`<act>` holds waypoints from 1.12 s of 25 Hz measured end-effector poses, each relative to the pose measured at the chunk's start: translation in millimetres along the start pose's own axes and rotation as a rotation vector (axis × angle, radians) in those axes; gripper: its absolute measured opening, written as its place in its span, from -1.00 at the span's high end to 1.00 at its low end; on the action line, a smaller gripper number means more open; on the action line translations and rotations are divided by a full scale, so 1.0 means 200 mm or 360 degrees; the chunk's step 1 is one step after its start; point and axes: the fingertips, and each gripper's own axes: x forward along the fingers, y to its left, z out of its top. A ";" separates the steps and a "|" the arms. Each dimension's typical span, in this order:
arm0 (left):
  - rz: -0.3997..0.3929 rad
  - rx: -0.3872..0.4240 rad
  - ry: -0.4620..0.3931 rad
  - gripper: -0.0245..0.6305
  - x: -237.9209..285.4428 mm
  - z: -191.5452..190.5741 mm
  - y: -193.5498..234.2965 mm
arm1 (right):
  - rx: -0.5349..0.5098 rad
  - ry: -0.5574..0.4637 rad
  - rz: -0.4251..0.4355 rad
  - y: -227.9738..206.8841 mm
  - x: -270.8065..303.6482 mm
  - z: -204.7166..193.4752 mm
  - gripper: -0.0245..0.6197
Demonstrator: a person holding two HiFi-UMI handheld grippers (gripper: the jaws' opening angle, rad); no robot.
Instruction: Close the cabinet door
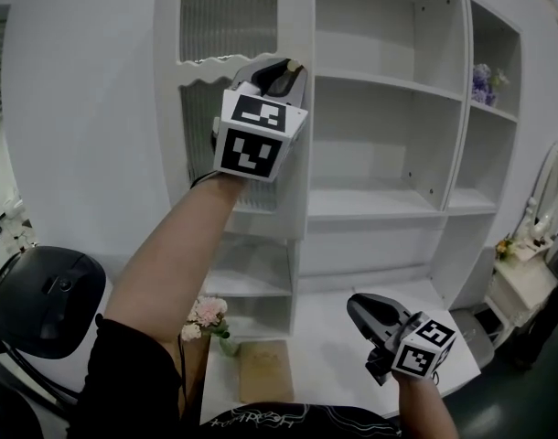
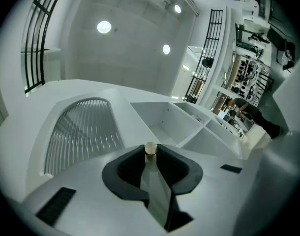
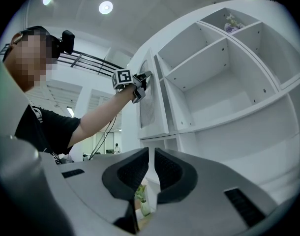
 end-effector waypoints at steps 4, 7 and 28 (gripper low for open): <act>0.0044 0.0018 0.0061 0.66 0.06 -0.05 0.00 | 0.0015 -0.0004 0.0019 -0.06 -0.01 -0.01 0.73; 0.0071 0.0060 0.0112 0.66 0.10 -0.09 0.00 | 0.0028 -0.0023 0.0048 -0.08 -0.01 0.00 0.73; 0.0106 0.0050 0.0312 0.66 0.23 -0.20 0.03 | 0.0035 -0.0063 0.0053 -0.09 -0.13 0.03 0.73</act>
